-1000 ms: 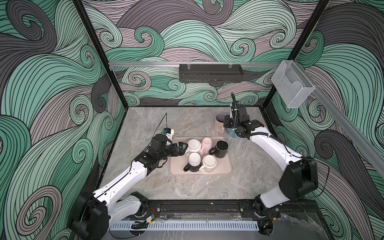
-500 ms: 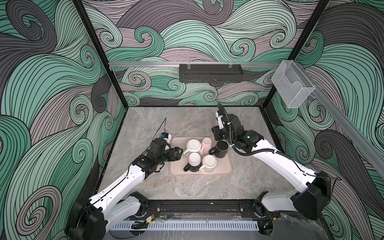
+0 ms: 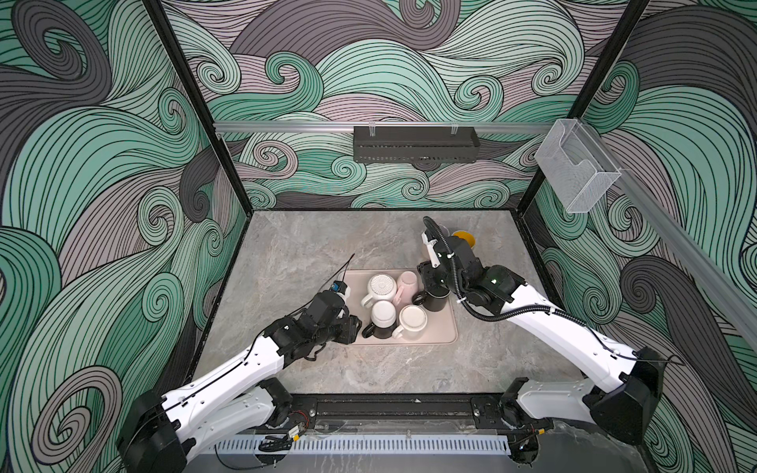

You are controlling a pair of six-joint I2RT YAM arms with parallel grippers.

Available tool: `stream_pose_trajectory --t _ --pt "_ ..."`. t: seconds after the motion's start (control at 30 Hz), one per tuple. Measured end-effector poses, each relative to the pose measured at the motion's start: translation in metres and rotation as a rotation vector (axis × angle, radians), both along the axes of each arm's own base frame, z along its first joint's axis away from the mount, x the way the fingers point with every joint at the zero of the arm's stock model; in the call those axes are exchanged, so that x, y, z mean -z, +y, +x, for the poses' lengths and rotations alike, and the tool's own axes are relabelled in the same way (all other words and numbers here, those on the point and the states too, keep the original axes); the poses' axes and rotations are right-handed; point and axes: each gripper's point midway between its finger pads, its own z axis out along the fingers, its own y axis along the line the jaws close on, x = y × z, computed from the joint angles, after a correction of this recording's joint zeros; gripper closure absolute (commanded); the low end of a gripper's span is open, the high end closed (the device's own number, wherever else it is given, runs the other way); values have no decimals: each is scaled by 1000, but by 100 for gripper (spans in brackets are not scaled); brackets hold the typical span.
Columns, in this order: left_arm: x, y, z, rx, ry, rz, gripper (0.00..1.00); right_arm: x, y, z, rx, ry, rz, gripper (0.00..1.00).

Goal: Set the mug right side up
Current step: 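Lower the left gripper onto the upside-down black mug with white base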

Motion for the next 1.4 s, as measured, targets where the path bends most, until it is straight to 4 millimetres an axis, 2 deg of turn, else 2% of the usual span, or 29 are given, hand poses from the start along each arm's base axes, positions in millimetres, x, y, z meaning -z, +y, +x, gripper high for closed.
stream_pose_trajectory --t 0.23,0.57,0.77,1.03,1.27,1.4 --pt "26 -12 -10 100 34 109 42 11 -3 -3 -1 15 -18 61" --pt "47 -34 0 175 38 165 47 18 3 -4 -22 27 6 61" --pt "52 -41 5 189 26 168 52 23 5 -7 -36 38 14 60" --pt "49 -51 14 198 9 163 55 18 9 -7 -51 22 47 60" --pt "56 -53 16 200 24 178 60 19 10 -8 -53 26 57 60" --pt "61 -52 15 201 36 190 67 19 11 -9 -57 28 61 60"
